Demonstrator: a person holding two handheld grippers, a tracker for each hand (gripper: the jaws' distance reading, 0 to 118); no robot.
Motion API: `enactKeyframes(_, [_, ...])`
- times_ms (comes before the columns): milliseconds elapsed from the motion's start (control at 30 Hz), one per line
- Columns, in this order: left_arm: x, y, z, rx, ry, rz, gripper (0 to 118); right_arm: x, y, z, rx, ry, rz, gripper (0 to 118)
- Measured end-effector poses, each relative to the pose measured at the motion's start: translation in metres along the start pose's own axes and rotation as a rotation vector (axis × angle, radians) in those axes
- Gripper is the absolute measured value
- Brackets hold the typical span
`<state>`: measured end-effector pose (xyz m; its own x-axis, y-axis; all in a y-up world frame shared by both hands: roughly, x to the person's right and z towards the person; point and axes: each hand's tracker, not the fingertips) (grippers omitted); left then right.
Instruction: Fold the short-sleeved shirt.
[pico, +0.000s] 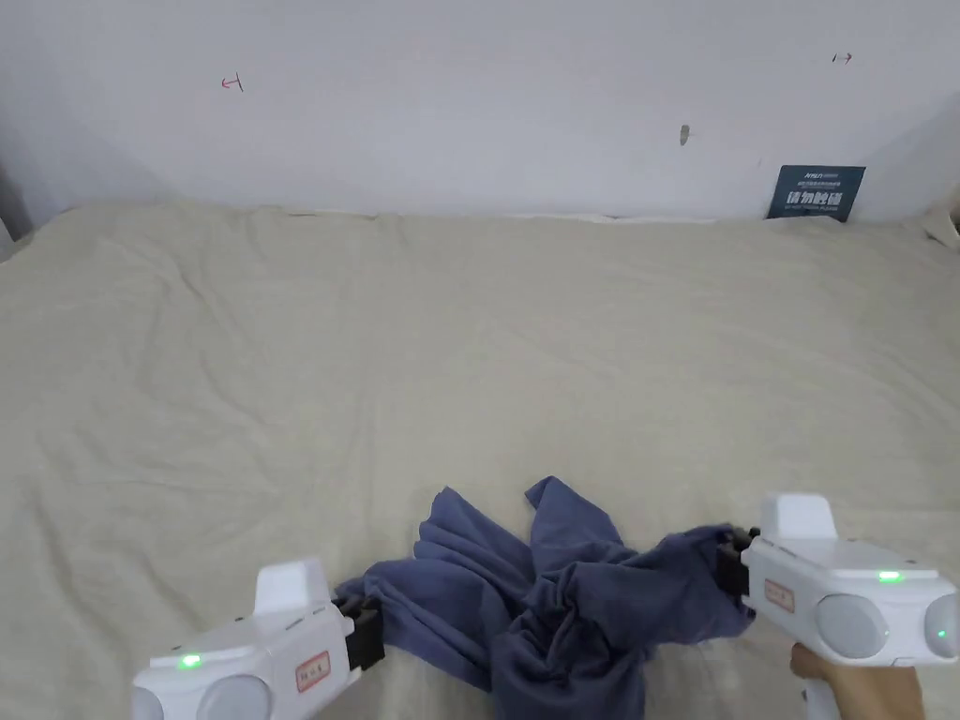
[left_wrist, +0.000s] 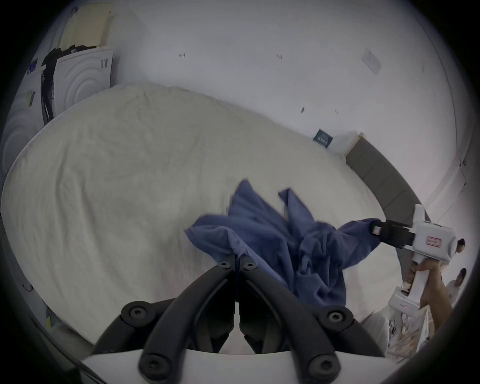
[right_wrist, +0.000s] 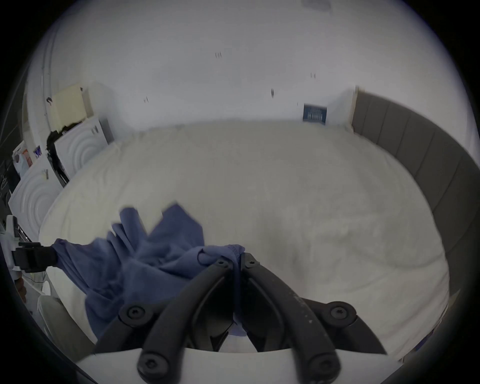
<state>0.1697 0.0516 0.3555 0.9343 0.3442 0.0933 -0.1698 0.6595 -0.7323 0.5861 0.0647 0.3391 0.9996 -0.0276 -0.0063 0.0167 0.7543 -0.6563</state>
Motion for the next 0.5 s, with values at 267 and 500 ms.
enactKeyframes(267, [-0.012,0.122,0.027,0.201,0.048,-0.047,2,0.021,0.111,0.058,0.223,-0.043,0.053,6])
enactKeyframes(500, [-0.023,0.249,0.048,0.371,0.177,-0.124,2,0.023,0.202,0.082,0.358,-0.140,0.096,6])
